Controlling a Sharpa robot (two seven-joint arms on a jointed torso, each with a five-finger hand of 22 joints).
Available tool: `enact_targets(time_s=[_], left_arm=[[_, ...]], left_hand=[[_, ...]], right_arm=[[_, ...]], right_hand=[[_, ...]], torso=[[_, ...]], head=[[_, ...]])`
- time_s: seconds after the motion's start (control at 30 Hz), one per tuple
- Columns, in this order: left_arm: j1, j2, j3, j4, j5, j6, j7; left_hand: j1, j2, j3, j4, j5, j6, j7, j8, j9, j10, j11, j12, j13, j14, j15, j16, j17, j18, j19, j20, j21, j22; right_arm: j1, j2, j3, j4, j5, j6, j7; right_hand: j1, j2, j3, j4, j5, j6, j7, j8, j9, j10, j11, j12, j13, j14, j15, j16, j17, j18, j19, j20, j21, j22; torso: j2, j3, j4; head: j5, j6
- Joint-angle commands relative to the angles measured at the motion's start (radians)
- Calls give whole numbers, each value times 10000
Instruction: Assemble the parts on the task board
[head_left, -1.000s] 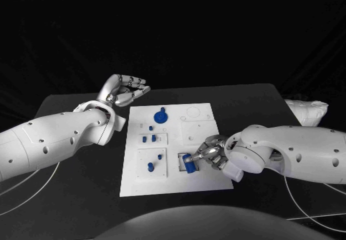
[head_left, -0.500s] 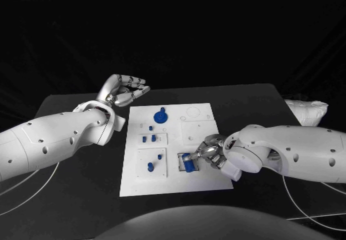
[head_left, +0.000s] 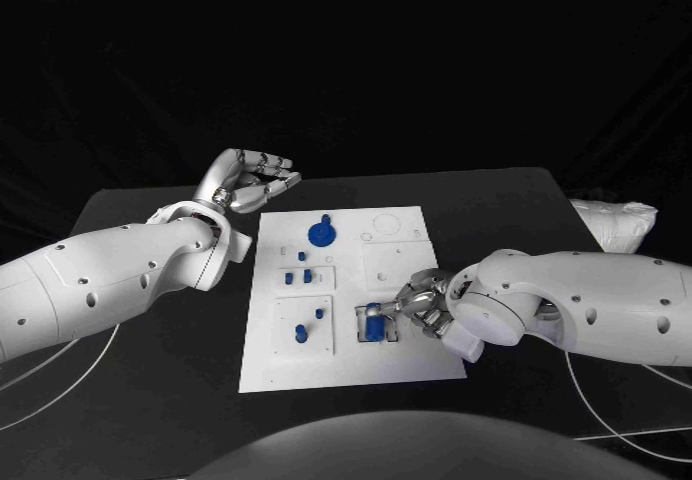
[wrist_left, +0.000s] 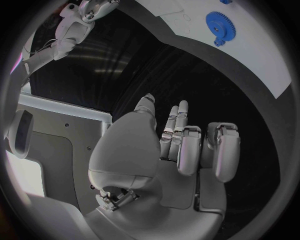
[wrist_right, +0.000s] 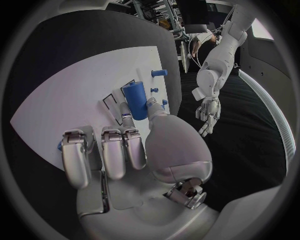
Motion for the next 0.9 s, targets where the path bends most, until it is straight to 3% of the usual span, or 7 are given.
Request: enact_targets(time_s=[0.03,0.47,0.77,0.9], left_arm=[[6,19,11,22,14,155,31],[7,47,11,4,15,175,23],[7,57,12,1,15,175,24],[7,51,12,7,15,181,26]], left_hand=[[11,112,-70,-12,35,31,-20,66,16,38,0,8,12,638,4,-13,1633,-150,1034,51,24,2635],[11,112,-70,-12,35,31,-20,66,16,38,0,8,12,638,4,-13,1633,-150,1034,51,24,2635],[11,112,-70,-12,35,31,-20,66,16,38,0,8,12,638,4,-13,1633,-150,1034,51,24,2635],[11,112,-70,-12,35,31,-20,66,16,38,0,8,12,638,4,-13,1633,-150,1034,51,24,2635]], right_arm=[[-14,24,-3,17,-34,179,4],[-14,66,-2,18,-5,233,-12],[-14,38,-2,39,-33,186,10],[-14,-25,-2,126,-361,-83,195]], right_hand=[[-89,-16,-83,19,-51,-57,43,-55,-15,1031,61,28,2627,1043,39,41,2632,-141,1047,21,44,2628],[-110,-47,-172,42,-80,-98,44,-43,0,1031,79,28,2627,1043,25,41,2632,-141,1047,19,44,2628],[-178,22,-498,217,-195,103,-120,609,473,1031,-70,28,2627,1043,-111,41,2632,-141,1047,-96,44,2628],[-151,107,-688,301,-169,139,-276,1235,1006,1031,-211,28,2627,1043,-236,41,2632,-141,1047,-209,44,2628]], torso=[[1,-5,4],[3,-2,2],[-6,-1,-5],[-3,5,-4]], head=[[8,1],[49,1],[78,1],[87,1]])
